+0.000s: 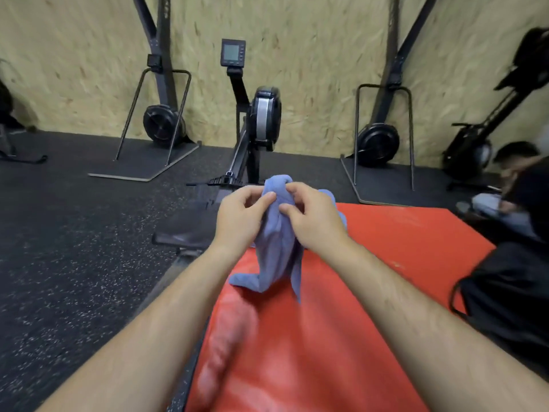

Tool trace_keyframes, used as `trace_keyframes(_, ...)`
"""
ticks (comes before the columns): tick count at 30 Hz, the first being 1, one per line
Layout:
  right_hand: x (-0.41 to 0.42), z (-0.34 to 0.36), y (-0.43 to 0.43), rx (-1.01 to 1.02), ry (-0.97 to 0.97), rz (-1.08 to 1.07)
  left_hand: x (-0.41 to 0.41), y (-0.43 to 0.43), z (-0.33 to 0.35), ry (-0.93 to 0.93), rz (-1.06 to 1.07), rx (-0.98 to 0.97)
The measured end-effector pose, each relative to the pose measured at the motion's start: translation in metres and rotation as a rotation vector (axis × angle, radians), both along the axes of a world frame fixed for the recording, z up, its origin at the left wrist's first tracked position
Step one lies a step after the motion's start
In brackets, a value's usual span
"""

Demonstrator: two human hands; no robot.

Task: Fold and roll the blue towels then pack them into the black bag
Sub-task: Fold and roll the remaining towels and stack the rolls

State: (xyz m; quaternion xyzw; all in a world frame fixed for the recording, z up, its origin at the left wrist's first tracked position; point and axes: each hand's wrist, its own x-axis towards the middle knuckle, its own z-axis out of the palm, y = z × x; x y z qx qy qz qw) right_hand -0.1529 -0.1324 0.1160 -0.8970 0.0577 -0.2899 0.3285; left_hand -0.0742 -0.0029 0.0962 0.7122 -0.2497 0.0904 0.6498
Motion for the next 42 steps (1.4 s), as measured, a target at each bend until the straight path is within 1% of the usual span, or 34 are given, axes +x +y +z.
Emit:
trace_keyframes(2, -0.018, -0.011, -0.022, 0.076, 0.006, -0.05, -0.01, -0.022, -0.004, 0.02, -0.02, 0.04)
trace_keyframes(8, -0.058, -0.054, -0.066, 0.085, 0.029, -0.176, -0.023, -0.062, -0.033, 0.03, -0.049, 0.201)
trace_keyframes(13, -0.074, -0.084, -0.095, 0.112, 0.096, -0.205, -0.013, -0.07, -0.053, 0.12, -0.064, 0.238)
trace_keyframes(18, -0.068, -0.111, -0.108, 0.134, 0.305, -0.224, -0.012, -0.071, -0.081, 0.3, -0.13, 0.239)
trace_keyframes(22, -0.059, -0.118, -0.109, 0.16, 0.31, -0.206, -0.016, -0.073, -0.096, 0.421, -0.181, 0.175)
trace_keyframes(25, -0.053, -0.122, -0.106, 0.143, 0.37, -0.172, -0.015, -0.076, -0.104, 0.45, -0.269, 0.129)
trace_keyframes(27, -0.049, -0.124, -0.107, 0.107, 0.397, -0.181, -0.013, -0.078, -0.108, 0.433, -0.273, 0.14)
trace_keyframes(29, -0.047, -0.121, -0.108, 0.104, 0.37, -0.228, -0.01, -0.081, -0.11, 0.409, -0.238, 0.161)
trace_keyframes(31, -0.049, -0.115, -0.112, 0.154, 0.318, -0.301, -0.007, -0.083, -0.109, 0.367, -0.2, 0.174)
trace_keyframes(34, -0.06, -0.105, -0.12, 0.234, 0.236, -0.417, 0.0, -0.083, -0.106, 0.347, -0.141, 0.116)
trace_keyframes(37, -0.078, -0.097, -0.131, 0.289, 0.155, -0.512, 0.002, -0.08, -0.099, 0.27, -0.041, 0.073)
trace_keyframes(39, -0.089, -0.093, -0.137, 0.368, 0.102, -0.532, 0.001, -0.075, -0.091, 0.274, -0.017, 0.025)
trace_keyframes(42, -0.102, -0.081, -0.141, 0.46, -0.007, -0.485, 0.003, -0.062, -0.079, 0.299, -0.041, -0.016)
